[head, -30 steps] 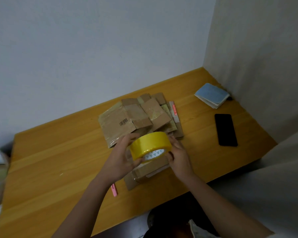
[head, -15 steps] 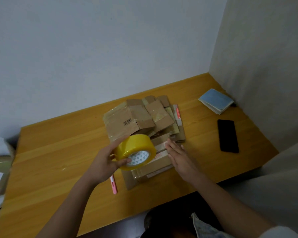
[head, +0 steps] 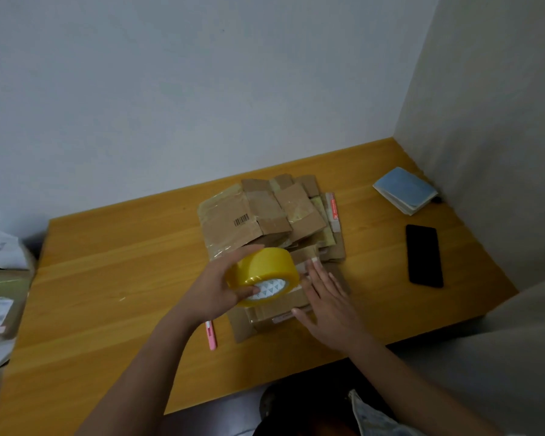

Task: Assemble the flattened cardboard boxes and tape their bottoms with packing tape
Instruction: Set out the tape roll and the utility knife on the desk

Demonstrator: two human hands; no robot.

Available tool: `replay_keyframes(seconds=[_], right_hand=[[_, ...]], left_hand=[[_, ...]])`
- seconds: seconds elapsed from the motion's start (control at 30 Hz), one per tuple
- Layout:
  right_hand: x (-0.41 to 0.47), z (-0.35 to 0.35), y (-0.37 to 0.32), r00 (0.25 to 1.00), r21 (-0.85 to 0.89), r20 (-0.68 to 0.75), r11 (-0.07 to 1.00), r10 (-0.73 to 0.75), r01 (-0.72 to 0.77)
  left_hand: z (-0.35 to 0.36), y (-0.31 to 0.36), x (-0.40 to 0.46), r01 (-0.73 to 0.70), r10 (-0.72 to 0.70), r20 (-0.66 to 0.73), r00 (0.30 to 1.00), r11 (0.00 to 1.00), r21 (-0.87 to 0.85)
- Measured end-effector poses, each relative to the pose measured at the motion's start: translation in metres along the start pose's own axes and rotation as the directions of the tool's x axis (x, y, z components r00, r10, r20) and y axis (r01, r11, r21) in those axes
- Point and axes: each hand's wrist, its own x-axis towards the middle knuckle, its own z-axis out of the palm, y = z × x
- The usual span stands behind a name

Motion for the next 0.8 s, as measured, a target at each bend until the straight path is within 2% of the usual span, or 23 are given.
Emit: replay_keyframes(seconds=[0.1, 0.3, 0.5, 0.63, 0.8], right_hand=[[-0.001, -0.001, -0.001, 1.0, -0.008, 0.009, 1.0, 0.013, -0.013], [0.005, -0.006, -0.012, 0.998, -0.106, 0.053, 0.994, 0.034, -0.029], [0.008, -0.007, -0.018, 0.993, -0.056, 0.116, 0.998, -0.016, 0.023], [0.005, -0.006, -0.017, 0.993, -0.027, 0.114, 1.0, -0.002, 0.005], [0.009, -0.008, -0.021, 0.991, -0.05, 0.131, 0.998, 0.032, -0.026]], left_hand=[[-0.019, -0.012, -0.011, 0.093, -0.094, -0.004, 0.996, 0.995, -0.036], [-0.021, -0.01, -0.024, 0.064, -0.063, -0.03, 0.998, 0.998, 0.009], [-0.021, -0.006, -0.029, 0.04, -0.039, -0.036, 0.999, 0.998, 0.048], [-0.03, -0.009, -0.031, 0.057, -0.055, -0.022, 0.998, 0.991, 0.121], [-0.037, -0.012, -0.044, 0.062, -0.05, -0.073, 0.996, 0.982, 0.181]])
